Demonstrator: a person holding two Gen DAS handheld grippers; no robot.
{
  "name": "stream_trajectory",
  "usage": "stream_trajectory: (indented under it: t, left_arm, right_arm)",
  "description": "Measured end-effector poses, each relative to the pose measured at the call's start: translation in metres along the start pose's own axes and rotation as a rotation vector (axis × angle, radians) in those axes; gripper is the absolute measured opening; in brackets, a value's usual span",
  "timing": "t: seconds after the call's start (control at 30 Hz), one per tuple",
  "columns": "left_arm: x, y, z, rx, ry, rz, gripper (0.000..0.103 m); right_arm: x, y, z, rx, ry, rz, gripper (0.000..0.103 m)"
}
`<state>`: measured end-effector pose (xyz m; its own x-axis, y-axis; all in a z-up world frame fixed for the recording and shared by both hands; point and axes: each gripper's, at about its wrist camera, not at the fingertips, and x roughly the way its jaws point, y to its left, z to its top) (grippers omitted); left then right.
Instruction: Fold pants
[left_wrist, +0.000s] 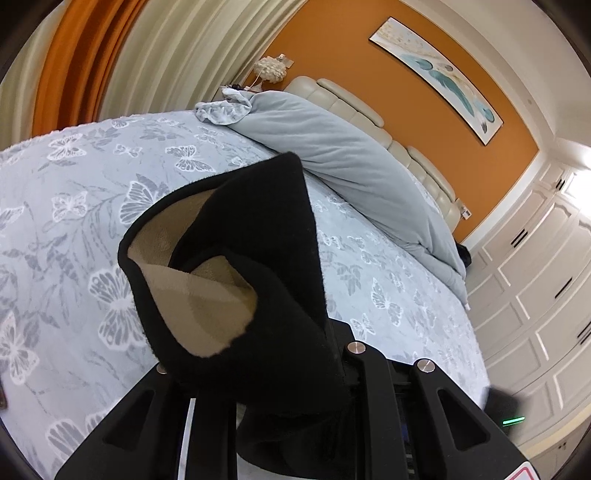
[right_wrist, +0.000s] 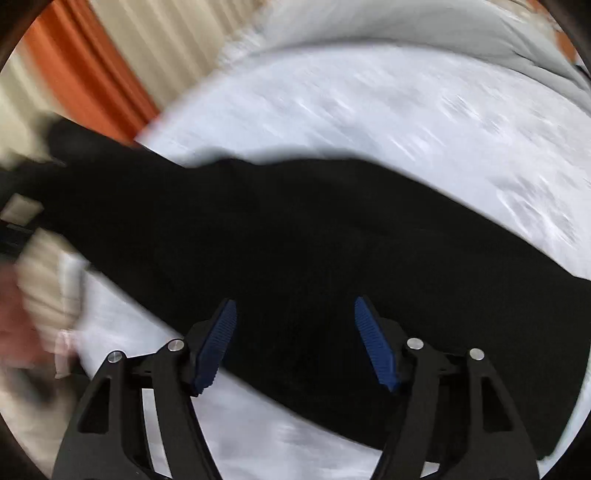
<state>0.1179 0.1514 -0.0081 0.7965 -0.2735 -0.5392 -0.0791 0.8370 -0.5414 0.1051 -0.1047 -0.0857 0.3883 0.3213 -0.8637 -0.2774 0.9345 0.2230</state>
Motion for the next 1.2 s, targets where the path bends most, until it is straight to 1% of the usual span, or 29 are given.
stream_trajectory:
  t: [0.07, 0.13, 0.2, 0.23, 0.27, 0.3, 0.33, 0.37, 0.4, 0.43, 0.5, 0.53, 0.57, 0.6, 0.63, 0.67, 0.7, 0.73, 0.77, 0.8, 0.83, 0.87, 0.93, 0.97, 1.0, 1.03, 1.07, 1.13, 1.2]
  left_arm:
    - [-0.002, 0.0, 0.0, 0.001, 0.001, -0.012, 0.017]
    - [-0.002, -0.001, 0.001, -0.001, -0.001, -0.019, 0.017]
    - [-0.002, -0.004, 0.0, 0.006, -0.002, -0.017, 0.017]
    - [-0.001, -0.006, -0.001, 0.01, -0.003, -0.016, 0.017]
    - [-0.001, -0.009, -0.002, 0.019, -0.005, -0.013, 0.018]
    - [-0.001, -0.01, -0.003, 0.026, -0.009, -0.01, 0.018]
    - [-0.002, -0.011, -0.004, 0.034, -0.013, -0.009, 0.018]
    - [-0.003, -0.012, -0.004, 0.035, -0.013, -0.008, 0.018]
    - [-0.003, -0.011, -0.005, 0.033, -0.011, -0.008, 0.018]
    - [-0.003, -0.01, -0.004, 0.028, -0.009, -0.01, 0.018]
    - [-0.004, -0.006, -0.003, 0.01, -0.007, -0.01, 0.018]
    - [-0.004, -0.003, -0.002, 0.001, -0.007, -0.009, 0.018]
    - [-0.004, -0.001, 0.0, -0.011, -0.007, -0.01, 0.018]
    - [-0.003, 0.001, 0.0, -0.019, -0.005, -0.012, 0.018]
    - [-0.002, 0.002, 0.001, -0.026, -0.003, -0.012, 0.018]
    - [-0.001, 0.002, 0.001, -0.03, -0.003, -0.012, 0.018]
    - [0.0, 0.0, 0.001, -0.025, -0.006, -0.011, 0.018]
    - [0.001, -0.002, 0.0, -0.013, -0.008, -0.007, 0.018]
    - [0.001, -0.004, -0.001, -0.001, -0.01, -0.007, 0.018]
    - [0.002, -0.007, -0.002, 0.01, -0.008, -0.007, 0.018]
    - [0.002, -0.01, -0.003, 0.024, -0.004, -0.012, 0.018]
    - [0.0, -0.012, -0.004, 0.032, -0.007, -0.017, 0.018]
    - [-0.003, -0.017, -0.004, 0.057, -0.016, -0.024, 0.018]
    - [-0.004, -0.022, -0.004, 0.076, -0.019, -0.037, 0.018]
    - [-0.004, -0.027, -0.005, 0.097, -0.021, -0.044, 0.018]
    - [-0.004, -0.036, -0.006, 0.125, -0.021, -0.045, 0.018]
    - [-0.005, -0.051, -0.01, 0.171, -0.025, -0.049, 0.018]
    - [-0.01, -0.09, -0.024, 0.284, -0.038, -0.081, 0.019]
    - [-0.016, -0.143, -0.054, 0.429, -0.025, -0.161, 0.027]
  right_arm:
    - [-0.022, 0.006, -0.006, -0.068, -0.054, -0.013, 0.065]
    - [-0.025, 0.018, -0.013, -0.144, -0.074, -0.021, 0.067]
    - [-0.006, 0.035, -0.023, -0.216, -0.04, -0.068, 0.069]
    - [0.005, 0.04, -0.02, -0.234, -0.02, -0.079, 0.069]
    - [0.025, 0.045, -0.023, -0.265, 0.01, -0.124, 0.068]
    - [0.04, 0.046, -0.024, -0.281, 0.018, -0.193, 0.059]
    - [0.047, 0.046, -0.022, -0.286, 0.004, -0.217, 0.057]
    - [0.044, 0.046, -0.016, -0.263, -0.021, -0.219, 0.046]
    - [0.038, 0.042, -0.009, -0.227, -0.035, -0.226, 0.023]
    - [0.019, 0.034, 0.004, -0.144, -0.09, -0.179, 0.023]
    - [-0.012, 0.025, 0.013, -0.064, -0.186, -0.126, 0.023]
    - [-0.026, 0.021, 0.017, -0.03, -0.218, -0.083, 0.023]
    - [-0.036, 0.019, 0.021, 0.0, -0.234, -0.006, 0.023]
    - [-0.036, 0.02, 0.022, 0.01, -0.228, 0.045, 0.023]
    - [-0.023, 0.024, 0.02, -0.002, -0.191, 0.082, 0.024]
    - [-0.004, 0.028, 0.018, -0.023, -0.137, 0.095, 0.035]
    - [0.019, 0.03, 0.013, -0.041, -0.076, 0.081, 0.051]
    - [0.039, 0.03, 0.009, -0.047, -0.015, 0.036, 0.053]
    - [0.049, 0.025, 0.004, -0.032, 0.026, 0.016, 0.052]
    - [0.04, 0.02, 0.004, -0.019, 0.009, 0.041, 0.052]
    - [0.024, 0.012, 0.007, -0.002, -0.012, 0.047, 0.052]
    - [-0.007, -0.002, 0.012, 0.019, -0.077, 0.027, 0.053]
    - [-0.058, -0.033, 0.014, 0.07, -0.217, -0.027, 0.075]
    - [-0.088, -0.058, 0.009, 0.121, -0.313, -0.084, 0.096]
    - [-0.116, -0.087, 0.0, 0.184, -0.396, -0.159, 0.098]
    - [-0.128, -0.105, -0.006, 0.225, -0.42, -0.2, 0.098]
    - [-0.142, -0.132, -0.014, 0.291, -0.433, -0.221, 0.098]
    - [-0.16, -0.177, -0.033, 0.426, -0.452, -0.179, 0.098]
    - [-0.167, -0.203, -0.049, 0.503, -0.454, -0.152, 0.098]
